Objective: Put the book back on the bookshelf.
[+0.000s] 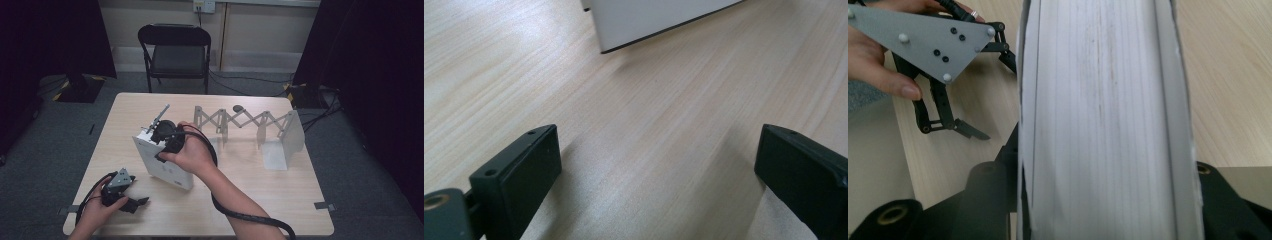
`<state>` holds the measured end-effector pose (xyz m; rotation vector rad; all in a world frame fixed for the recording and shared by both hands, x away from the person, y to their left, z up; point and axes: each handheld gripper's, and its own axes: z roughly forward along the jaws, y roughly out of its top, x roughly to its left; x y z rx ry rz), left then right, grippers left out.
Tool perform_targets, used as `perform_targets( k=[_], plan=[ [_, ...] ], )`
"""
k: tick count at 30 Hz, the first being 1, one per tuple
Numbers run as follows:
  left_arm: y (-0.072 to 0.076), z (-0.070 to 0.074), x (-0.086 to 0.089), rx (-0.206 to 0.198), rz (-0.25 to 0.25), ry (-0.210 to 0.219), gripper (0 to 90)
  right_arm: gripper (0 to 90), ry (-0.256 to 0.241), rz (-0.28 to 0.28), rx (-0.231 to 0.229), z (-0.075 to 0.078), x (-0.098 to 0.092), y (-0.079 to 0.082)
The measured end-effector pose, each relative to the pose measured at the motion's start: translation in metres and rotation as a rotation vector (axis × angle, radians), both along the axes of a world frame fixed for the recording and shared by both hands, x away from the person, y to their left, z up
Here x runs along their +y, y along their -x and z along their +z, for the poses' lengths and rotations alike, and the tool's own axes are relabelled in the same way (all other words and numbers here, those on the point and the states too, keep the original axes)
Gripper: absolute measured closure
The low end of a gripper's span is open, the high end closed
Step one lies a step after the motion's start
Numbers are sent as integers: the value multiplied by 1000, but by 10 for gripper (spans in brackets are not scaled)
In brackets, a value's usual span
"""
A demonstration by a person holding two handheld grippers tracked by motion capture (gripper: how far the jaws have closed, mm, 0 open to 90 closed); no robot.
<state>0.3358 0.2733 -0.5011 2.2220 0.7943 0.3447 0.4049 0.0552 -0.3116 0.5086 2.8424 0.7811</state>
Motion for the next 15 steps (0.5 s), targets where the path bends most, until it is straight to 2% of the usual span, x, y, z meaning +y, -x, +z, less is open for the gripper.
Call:
perform_targets(
  k=[6, 15],
  plan=[
    [0, 0, 0, 2, -2, -2, 44, 522, 10, 8, 5, 2, -6, 2],
    [0, 0, 0, 8, -6, 0, 41, 521, -10, 0, 8, 7, -17, 3]
  ],
)
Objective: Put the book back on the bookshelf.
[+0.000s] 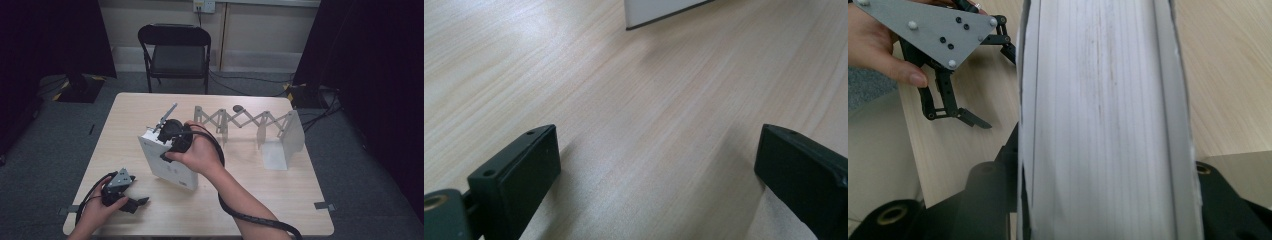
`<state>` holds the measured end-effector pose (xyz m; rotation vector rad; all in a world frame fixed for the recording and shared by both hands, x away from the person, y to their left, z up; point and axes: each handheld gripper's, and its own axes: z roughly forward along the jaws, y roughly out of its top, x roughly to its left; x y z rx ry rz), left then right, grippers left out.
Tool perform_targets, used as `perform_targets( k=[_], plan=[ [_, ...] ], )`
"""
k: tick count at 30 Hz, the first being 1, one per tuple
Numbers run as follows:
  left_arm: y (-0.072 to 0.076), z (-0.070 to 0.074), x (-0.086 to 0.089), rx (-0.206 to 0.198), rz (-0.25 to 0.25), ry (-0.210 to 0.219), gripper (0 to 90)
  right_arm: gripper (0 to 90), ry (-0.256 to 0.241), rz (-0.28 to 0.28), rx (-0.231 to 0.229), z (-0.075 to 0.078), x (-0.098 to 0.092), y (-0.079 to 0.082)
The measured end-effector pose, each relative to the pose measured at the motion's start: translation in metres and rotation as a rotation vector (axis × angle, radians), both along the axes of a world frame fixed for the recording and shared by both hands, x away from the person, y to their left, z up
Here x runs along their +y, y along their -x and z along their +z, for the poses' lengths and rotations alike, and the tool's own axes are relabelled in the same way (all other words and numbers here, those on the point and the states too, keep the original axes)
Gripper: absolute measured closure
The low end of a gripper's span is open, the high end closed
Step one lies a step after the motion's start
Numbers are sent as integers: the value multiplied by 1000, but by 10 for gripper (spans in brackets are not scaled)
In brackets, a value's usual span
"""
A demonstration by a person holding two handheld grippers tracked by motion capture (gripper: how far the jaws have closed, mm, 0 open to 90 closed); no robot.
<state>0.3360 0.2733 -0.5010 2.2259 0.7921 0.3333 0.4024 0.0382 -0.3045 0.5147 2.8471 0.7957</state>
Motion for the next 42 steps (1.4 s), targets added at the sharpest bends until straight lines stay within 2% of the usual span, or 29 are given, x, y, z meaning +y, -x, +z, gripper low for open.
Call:
perform_targets(
  k=[21, 42],
  plan=[
    [0, 0, 0, 4, 1, 4, 40, 522, 13, -27, -11, 9, -32, 6],
    [2, -1, -1, -6, 12, 6, 45, 522, 13, -41, 3, 19, -58, 13]
  ],
)
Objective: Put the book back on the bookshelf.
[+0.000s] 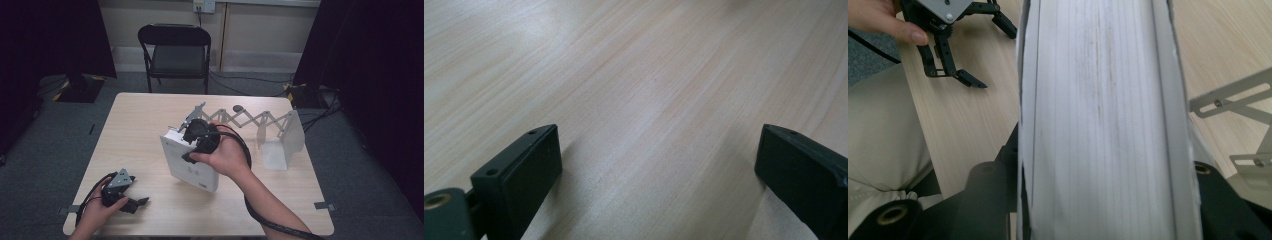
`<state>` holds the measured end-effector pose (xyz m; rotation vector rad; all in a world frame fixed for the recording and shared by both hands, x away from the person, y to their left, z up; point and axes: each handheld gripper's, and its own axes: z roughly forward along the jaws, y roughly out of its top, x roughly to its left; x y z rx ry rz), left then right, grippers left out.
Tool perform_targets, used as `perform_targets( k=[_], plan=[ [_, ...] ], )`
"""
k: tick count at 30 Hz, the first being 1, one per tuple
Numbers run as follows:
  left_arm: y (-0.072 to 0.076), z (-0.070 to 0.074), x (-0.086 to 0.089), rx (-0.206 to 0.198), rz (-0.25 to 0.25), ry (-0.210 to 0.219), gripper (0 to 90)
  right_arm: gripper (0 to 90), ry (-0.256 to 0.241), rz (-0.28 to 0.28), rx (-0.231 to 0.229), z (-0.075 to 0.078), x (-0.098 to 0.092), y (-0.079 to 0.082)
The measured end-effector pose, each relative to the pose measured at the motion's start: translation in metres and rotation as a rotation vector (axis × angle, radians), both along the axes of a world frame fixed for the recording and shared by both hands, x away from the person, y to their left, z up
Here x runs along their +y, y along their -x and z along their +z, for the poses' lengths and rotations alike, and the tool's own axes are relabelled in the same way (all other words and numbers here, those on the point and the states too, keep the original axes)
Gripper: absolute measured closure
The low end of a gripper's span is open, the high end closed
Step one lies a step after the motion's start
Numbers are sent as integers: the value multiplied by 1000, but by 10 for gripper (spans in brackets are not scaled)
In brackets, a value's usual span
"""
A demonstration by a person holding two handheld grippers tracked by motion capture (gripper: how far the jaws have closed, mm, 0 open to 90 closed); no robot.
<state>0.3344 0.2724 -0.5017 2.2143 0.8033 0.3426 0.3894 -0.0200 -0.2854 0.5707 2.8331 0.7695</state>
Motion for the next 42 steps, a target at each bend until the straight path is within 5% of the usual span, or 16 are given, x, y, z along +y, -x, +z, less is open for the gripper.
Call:
perform_targets(
  k=[42],
  plan=[
    [0, 0, 0, 0, 0, 0, 45, 522, 3, -94, 6, 0, -76, 5]
  ],
)
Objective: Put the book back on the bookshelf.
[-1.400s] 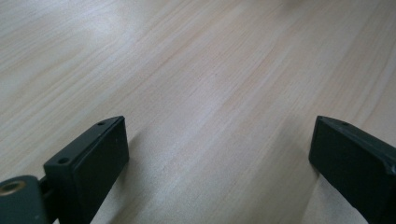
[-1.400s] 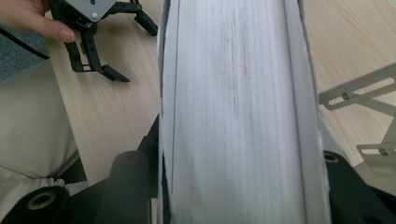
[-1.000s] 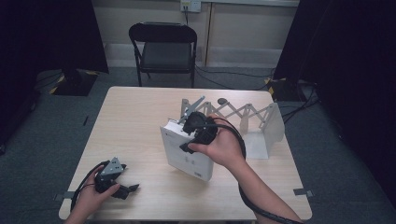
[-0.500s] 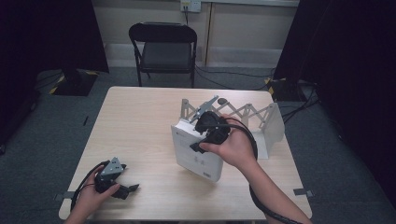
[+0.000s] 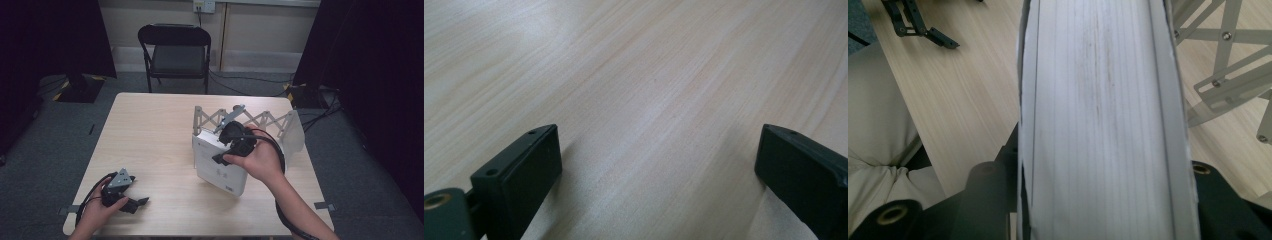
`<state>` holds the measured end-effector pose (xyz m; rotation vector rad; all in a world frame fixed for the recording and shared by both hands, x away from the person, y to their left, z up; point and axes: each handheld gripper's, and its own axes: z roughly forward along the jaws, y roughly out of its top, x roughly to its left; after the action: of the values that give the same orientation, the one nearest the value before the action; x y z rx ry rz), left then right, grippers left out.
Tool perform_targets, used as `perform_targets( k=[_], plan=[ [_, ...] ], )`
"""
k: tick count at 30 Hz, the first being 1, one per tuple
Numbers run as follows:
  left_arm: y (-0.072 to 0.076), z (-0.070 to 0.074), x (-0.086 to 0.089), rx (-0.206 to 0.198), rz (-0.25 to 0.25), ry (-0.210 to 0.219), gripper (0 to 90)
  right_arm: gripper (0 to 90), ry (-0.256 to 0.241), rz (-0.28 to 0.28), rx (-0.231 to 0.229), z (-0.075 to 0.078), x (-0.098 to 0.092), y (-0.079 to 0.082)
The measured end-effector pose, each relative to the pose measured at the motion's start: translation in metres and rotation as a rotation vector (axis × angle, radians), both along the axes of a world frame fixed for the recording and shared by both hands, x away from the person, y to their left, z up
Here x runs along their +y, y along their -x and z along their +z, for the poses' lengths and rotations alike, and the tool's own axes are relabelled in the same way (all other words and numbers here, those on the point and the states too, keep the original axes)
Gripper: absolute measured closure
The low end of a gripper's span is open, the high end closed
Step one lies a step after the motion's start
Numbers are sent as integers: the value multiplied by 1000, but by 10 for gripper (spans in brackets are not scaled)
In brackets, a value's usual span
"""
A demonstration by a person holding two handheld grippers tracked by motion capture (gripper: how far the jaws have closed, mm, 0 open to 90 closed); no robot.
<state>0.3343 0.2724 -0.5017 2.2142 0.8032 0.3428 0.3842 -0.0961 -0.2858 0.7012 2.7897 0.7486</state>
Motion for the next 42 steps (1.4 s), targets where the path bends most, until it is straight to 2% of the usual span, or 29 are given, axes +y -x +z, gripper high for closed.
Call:
perform_targets(
  k=[20, 30, 42],
  plan=[
    [0, 0, 0, 0, 2, -2, 44, 523, 13, -43, -2, -6, -27, 2],
    [0, 0, 0, 1, 2, -2, 45, 523, 17, -73, -11, -16, -43, 4],
    [0, 0, -1, 4, 5, 2, 42, 524, -14, -85, -9, -31, -55, 10]
  ],
)
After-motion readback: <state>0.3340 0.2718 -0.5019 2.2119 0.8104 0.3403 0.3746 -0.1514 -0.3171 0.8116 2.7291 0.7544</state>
